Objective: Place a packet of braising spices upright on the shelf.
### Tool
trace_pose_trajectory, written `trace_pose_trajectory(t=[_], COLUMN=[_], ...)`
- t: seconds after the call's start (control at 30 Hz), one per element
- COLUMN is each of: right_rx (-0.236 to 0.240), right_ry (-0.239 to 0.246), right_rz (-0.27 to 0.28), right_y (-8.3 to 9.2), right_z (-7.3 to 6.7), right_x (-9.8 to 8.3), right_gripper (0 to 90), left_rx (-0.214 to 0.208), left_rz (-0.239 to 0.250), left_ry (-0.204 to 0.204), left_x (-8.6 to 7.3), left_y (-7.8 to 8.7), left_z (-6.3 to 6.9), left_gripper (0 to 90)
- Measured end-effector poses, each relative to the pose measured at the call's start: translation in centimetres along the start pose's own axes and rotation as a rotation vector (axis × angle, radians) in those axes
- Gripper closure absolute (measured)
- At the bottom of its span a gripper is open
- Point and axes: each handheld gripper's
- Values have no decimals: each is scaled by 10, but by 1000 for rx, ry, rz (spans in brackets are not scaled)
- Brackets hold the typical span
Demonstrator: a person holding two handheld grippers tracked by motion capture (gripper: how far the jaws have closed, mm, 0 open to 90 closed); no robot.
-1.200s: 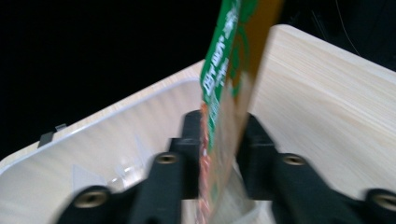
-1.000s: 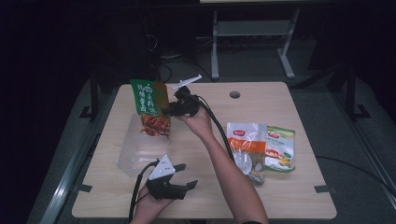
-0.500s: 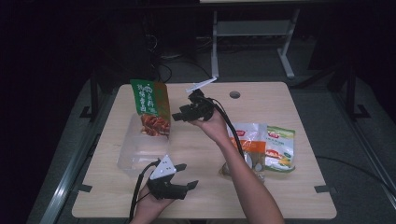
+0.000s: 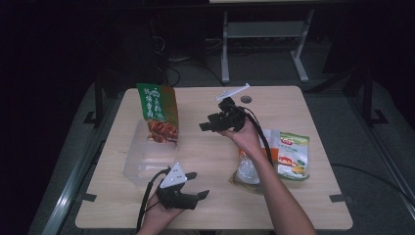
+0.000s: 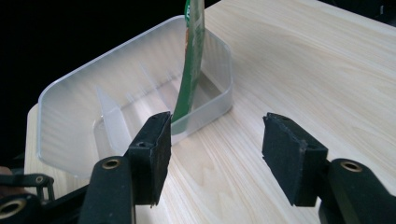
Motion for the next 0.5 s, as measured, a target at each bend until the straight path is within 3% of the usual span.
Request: trace_pose_trajectory(t=[0.5], right_rx=[-45], right_ry=[-46], right_rz=[-17], right_y=[28], right_z=[8], right_x=[-30], right_gripper=[371], left_rx=[-23], left_rz=[-8], left_ry=[1], left_x=[0], left_y=[0], left_z=[0], left_gripper=[273])
Point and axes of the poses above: each handheld gripper's, and its own axes: y roughly backward along the jaws, x roughly out of its top, z roughly to its right, and after that the axes turned 2 degrees about y, right-handed
